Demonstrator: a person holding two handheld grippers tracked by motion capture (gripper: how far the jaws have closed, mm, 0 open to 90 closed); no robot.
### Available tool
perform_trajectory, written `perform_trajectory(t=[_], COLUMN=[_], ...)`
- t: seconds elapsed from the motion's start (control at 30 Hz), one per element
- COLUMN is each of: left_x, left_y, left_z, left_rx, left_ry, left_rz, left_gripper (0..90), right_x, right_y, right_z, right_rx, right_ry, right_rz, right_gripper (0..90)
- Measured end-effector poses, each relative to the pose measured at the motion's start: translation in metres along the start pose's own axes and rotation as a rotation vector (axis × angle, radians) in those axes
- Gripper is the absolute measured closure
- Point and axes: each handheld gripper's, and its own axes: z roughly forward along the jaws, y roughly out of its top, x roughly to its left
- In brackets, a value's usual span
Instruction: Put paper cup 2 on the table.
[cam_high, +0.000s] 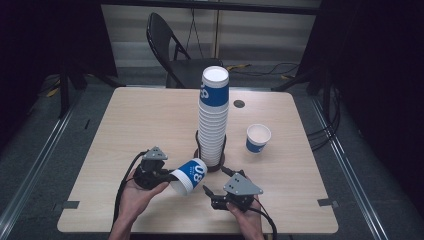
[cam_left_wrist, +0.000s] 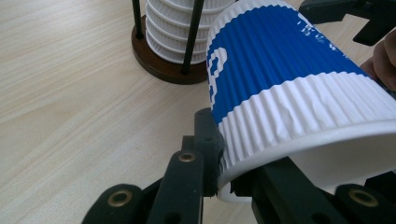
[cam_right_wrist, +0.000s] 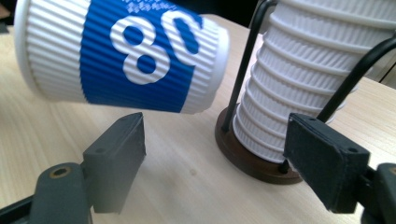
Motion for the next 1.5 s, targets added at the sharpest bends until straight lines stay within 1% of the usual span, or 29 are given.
perform_trajectory(t=[0.07,0.1,0.17,0.2,0.23,0.3,0.33,0.4,0.47,0.5,0.6,0.7,0.77,0.83,0.87,0.9,0.93,0.97,1.0,1.03,1.1,1.13,1.2,1.23,1.27,1.3,1.33,1.4,1.5], left_x=[0.000,0.000,0.000,0.000,0.000,0.000,0.001,0.001,0.001,0.001,-0.001,-0.002,-0.003,-0.003,-0.003,-0.003,-0.003,-0.002,-0.002,-0.002,-0.003,-0.003,-0.005,-0.006,-0.005,-0.005,-0.005,-0.004,-0.003], left_y=[0.003,0.004,0.005,0.006,0.007,0.009,0.010,0.014,0.017,0.018,0.020,0.022,0.023,0.024,0.025,0.026,0.027,0.029,0.030,0.032,0.033,0.033,0.034,0.035,0.035,0.035,0.035,0.036,0.038], left_z=[0.001,0.001,0.002,0.002,0.003,0.003,0.004,0.004,0.005,0.006,0.008,0.010,0.012,0.013,0.014,0.014,0.014,0.015,0.015,0.016,0.019,0.020,0.022,0.023,0.024,0.024,0.025,0.026,0.028], left_rx=[0.017,0.029,0.038,0.049,0.052,0.068,0.072,0.099,0.129,0.137,0.164,0.189,0.201,0.211,0.218,0.230,0.246,0.255,0.256,0.265,0.284,0.290,0.301,0.306,0.315,0.315,0.321,0.333,0.349], left_ry=[-0.006,-0.008,-0.005,-0.010,-0.005,-0.005,-0.005,-0.009,-0.016,-0.007,-0.028,-0.039,-0.036,-0.038,-0.039,-0.032,-0.016,-0.013,-0.025,-0.040,-0.047,-0.048,-0.053,-0.042,-0.044,-0.049,-0.051,-0.054,-0.057], left_rz=[0.001,0.007,0.003,0.007,0.006,0.010,0.012,0.017,0.019,0.023,0.029,0.036,0.041,0.032,0.035,0.036,0.043,0.042,0.039,0.040,0.044,0.048,0.054,0.049,0.051,0.053,0.053,0.048,0.056], left_gripper=[84.7,84.8,84.7,84.7,84.7,84.7,84.7,84.7,84.7,84.7,84.7,84.8,84.8,84.8,84.8,84.8,84.8,84.7,84.8,84.8,84.8,84.7,84.8,84.8,84.8,84.8,84.8,84.8,84.9], right_x=[0.001,0.001,0.002,0.003,0.003,0.004,0.005,0.007,0.009,0.010,0.012,0.014,0.017,0.019,0.020,0.020,0.021,0.020,0.021,0.021,0.023,0.024,0.026,0.027,0.027,0.027,0.027,0.029,0.031], right_y=[0.000,0.001,0.001,0.001,0.001,0.002,0.002,0.002,0.003,0.003,0.004,0.005,0.006,0.006,0.006,0.007,0.007,0.007,0.008,0.008,0.009,0.009,0.010,0.011,0.011,0.012,0.012,0.012,0.013], right_z=[-0.001,-0.001,-0.001,-0.001,-0.001,0.000,0.000,0.001,0.002,0.002,0.003,0.004,0.004,0.005,0.005,0.005,0.005,0.006,0.006,0.006,0.006,0.007,0.007,0.008,0.008,0.008,0.008,0.008,0.009], right_rx=[0.008,0.014,0.024,0.022,0.020,0.020,0.021,0.026,0.029,0.030,0.034,0.032,0.037,0.038,0.042,0.047,0.046,0.045,0.051,0.052,0.050,0.052,0.048,0.048,0.057,0.055,0.054,0.055,0.052], right_ry=[0.016,0.016,0.021,0.030,0.036,0.038,0.035,0.038,0.027,0.026,0.024,0.036,0.035,0.037,0.035,0.031,0.036,0.047,0.037,0.043,0.044,0.045,0.044,0.042,0.045,0.059,0.062,0.060,0.060], right_rz=[-0.003,-0.008,-0.002,-0.007,-0.015,-0.022,-0.037,-0.066,-0.102,-0.120,-0.151,-0.182,-0.211,-0.230,-0.241,-0.246,-0.249,-0.255,-0.267,-0.274,-0.287,-0.302,-0.312,-0.317,-0.307,-0.299,-0.300,-0.315,-0.350], right_gripper=[18.5,16.6,13.1,13.2,13.2,13.2,13.3,13.3,13.3,13.2,13.2,13.3,13.3,13.2,13.2,13.2,13.3,13.4,13.3,13.3,13.3,13.3,13.3,13.0,13.1,13.1,13.1,13.3,13.0])
